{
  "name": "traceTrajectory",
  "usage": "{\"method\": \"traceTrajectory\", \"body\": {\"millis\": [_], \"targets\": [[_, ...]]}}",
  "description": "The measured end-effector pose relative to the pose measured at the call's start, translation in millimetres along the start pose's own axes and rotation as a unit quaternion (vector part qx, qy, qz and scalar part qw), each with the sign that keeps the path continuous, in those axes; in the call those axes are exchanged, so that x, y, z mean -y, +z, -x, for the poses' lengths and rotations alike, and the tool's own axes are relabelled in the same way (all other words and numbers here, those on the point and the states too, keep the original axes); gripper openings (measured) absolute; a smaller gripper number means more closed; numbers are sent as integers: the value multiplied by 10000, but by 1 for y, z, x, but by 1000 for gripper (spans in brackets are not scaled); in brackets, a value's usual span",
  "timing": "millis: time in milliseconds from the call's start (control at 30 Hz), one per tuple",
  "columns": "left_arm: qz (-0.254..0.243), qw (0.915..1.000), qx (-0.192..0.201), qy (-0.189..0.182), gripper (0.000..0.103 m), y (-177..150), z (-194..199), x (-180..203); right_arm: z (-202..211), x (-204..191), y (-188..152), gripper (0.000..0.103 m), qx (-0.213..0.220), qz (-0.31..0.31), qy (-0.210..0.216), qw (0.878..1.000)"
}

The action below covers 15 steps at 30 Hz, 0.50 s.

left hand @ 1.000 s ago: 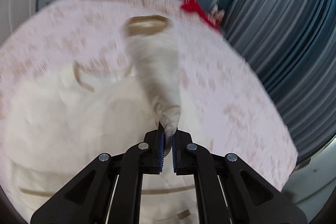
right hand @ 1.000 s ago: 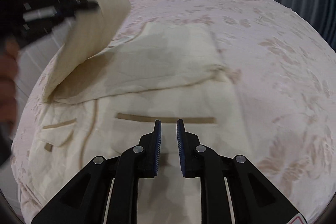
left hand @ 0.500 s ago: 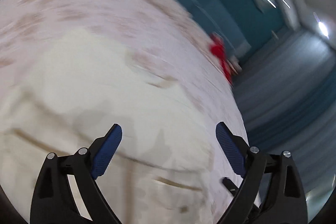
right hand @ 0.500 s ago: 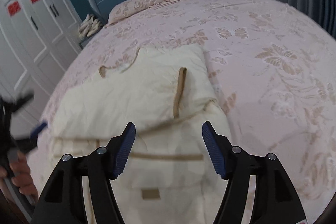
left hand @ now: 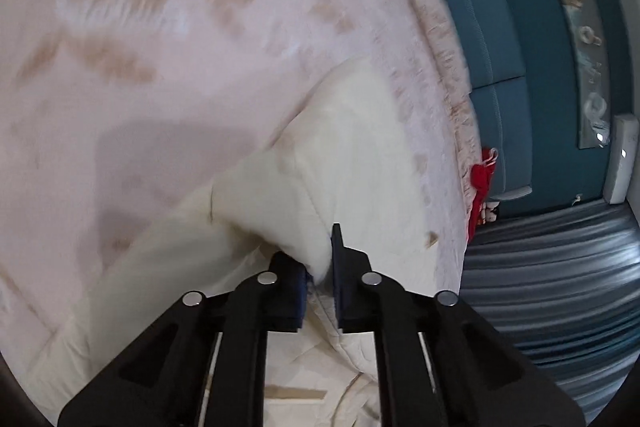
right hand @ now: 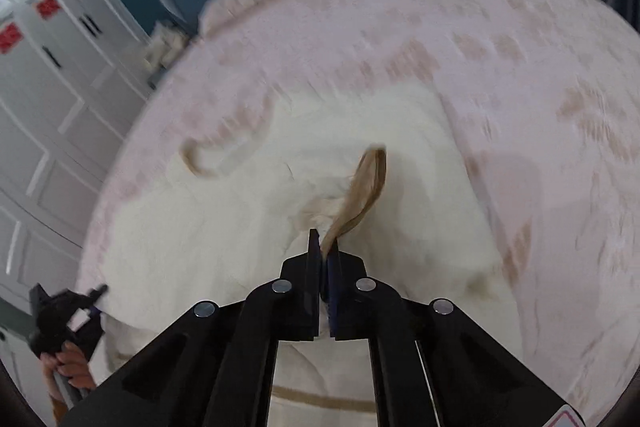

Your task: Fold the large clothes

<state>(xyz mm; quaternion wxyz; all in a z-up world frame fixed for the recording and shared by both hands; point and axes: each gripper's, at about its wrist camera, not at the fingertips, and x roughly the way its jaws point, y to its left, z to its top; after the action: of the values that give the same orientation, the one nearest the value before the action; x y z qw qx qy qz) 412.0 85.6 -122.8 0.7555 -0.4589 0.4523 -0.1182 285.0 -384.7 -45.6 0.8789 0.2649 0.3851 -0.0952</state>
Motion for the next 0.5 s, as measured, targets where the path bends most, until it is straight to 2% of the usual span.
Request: {"method": "traceTrajectory", "body": {"millis": [100, 167, 200, 267, 367, 500], "targets": [[-613, 9965, 502, -263, 7, 4, 31, 35, 68, -31, 36, 3, 1145, 405, 417, 9917], [-1018, 9915, 729, -342, 7, 0, 41, 50, 93, -39, 40, 3, 1614, 680, 433, 9836], [-1266, 9885, 794, -250, 7, -7, 41, 55, 95, -38, 40, 3, 1674, 748, 356, 9824], [-1714, 9819, 724, 358, 7, -21, 22, 53, 63, -22, 28, 3, 1239, 806, -104, 9890], [-1771, 9780, 385, 1028, 7, -33, -13, 29, 6, 12, -1, 3, 454, 550, -522, 9961], [-1741, 9763, 293, 1250, 7, -37, -23, 7, -23, 29, -29, 3, 78, 487, -689, 9964]]}}
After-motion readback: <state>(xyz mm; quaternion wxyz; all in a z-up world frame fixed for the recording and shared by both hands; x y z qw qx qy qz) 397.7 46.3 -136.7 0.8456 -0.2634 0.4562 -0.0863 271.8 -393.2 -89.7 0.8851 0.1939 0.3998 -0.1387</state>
